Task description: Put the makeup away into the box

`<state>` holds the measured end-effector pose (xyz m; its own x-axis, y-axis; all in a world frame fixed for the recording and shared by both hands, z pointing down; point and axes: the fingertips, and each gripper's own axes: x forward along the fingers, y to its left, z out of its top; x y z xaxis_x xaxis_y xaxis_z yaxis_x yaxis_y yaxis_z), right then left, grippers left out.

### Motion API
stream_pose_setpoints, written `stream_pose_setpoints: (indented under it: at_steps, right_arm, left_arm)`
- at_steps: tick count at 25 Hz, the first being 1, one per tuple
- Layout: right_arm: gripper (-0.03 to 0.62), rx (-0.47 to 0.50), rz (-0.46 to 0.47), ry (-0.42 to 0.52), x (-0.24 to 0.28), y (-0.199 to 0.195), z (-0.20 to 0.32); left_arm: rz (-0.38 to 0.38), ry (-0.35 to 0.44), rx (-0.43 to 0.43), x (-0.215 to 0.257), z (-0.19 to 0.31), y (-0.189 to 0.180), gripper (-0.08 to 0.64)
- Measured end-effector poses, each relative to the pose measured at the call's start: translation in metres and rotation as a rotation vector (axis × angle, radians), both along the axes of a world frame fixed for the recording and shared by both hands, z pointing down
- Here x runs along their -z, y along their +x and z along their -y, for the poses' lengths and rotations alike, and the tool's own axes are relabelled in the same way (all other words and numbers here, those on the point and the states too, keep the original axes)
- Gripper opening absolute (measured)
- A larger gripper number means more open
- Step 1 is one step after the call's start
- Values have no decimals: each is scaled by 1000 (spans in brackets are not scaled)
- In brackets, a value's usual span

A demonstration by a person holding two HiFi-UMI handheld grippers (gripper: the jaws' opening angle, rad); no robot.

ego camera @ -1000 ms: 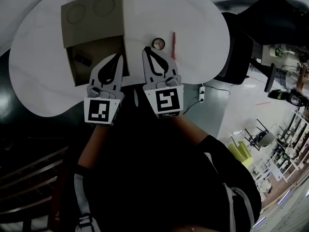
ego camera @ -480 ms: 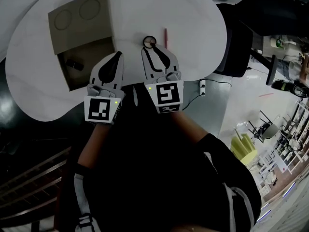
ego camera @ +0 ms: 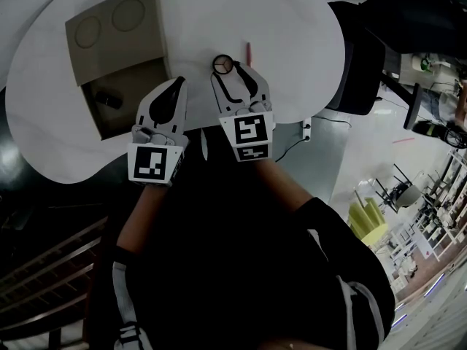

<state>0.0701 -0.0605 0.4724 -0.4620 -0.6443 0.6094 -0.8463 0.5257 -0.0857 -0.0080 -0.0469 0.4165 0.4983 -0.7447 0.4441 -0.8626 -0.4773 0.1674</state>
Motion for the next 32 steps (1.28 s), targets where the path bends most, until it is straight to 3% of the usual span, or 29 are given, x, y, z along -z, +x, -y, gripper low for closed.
stream_pose_setpoints:
  at_steps: [6, 19, 32]
  right_arm:
    - [250, 6, -36, -55, -21, 1, 1]
    - [265, 19, -127, -143, -51, 4, 2]
    - [230, 46, -140, -114, -46, -4, 4]
  left_arm:
    - [9, -23, -8, -8, 2, 2, 3]
    - [2, -26, -2, -14, 4, 0, 3]
    - [5, -27, 10, -11, 1, -11, 3]
